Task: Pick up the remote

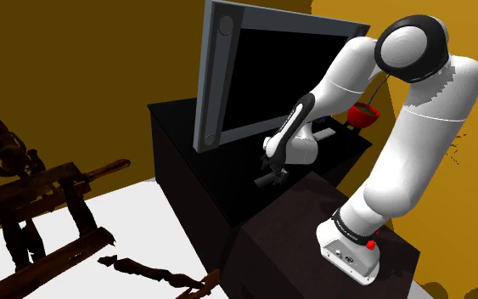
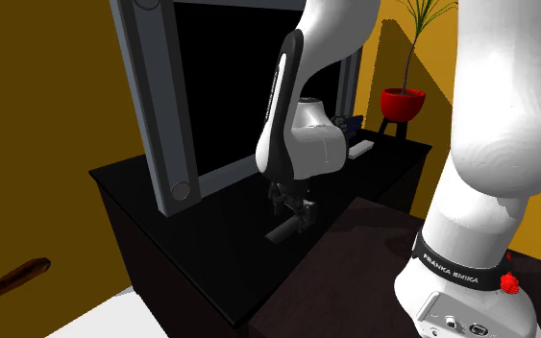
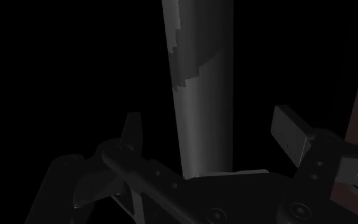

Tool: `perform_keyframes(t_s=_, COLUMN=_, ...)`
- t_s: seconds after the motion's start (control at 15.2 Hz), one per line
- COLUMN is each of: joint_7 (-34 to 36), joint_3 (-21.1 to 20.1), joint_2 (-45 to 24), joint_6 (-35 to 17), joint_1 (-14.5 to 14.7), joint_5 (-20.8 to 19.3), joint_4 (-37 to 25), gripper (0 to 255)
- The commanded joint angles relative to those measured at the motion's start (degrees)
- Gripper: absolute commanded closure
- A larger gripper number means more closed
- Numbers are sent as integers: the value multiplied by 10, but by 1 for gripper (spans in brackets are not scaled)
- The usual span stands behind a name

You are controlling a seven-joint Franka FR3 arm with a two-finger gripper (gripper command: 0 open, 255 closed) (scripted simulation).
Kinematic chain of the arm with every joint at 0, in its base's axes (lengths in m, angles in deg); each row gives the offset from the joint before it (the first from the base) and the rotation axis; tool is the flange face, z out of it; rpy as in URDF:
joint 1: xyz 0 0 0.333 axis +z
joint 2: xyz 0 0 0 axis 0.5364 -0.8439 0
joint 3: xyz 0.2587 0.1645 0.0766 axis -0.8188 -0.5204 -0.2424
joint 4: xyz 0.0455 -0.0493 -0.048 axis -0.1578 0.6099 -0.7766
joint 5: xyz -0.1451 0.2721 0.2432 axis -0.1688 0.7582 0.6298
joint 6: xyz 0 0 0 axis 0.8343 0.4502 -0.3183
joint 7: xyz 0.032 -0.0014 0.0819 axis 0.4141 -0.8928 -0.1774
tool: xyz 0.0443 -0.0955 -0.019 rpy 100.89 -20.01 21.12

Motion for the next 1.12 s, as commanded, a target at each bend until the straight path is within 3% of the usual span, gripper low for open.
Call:
perform_keyframes(t_s=0.0, joint_7=-10, joint_3=-34, joint_2=-22, joint_6=-17, joint_1=-34, joint_5=9, joint_4=-7, gripper=0)
perform_keyframes(t_s=0.07, joint_7=-9, joint_3=-34, joint_2=-22, joint_6=-17, joint_1=-34, joint_5=8, joint_4=-7, gripper=0)
perform_keyframes(t_s=0.13, joint_7=-10, joint_3=-35, joint_2=-22, joint_6=-18, joint_1=-36, joint_5=8, joint_4=-7, gripper=255)
perform_keyframes(t_s=0.73, joint_7=-9, joint_3=-34, joint_2=-22, joint_6=-17, joint_1=-34, joint_5=8, joint_4=-7, gripper=255)
perform_keyframes(t_s=1.06, joint_7=34, joint_3=94, joint_2=44, joint_6=36, joint_1=89, joint_5=-35, joint_4=14, gripper=255)
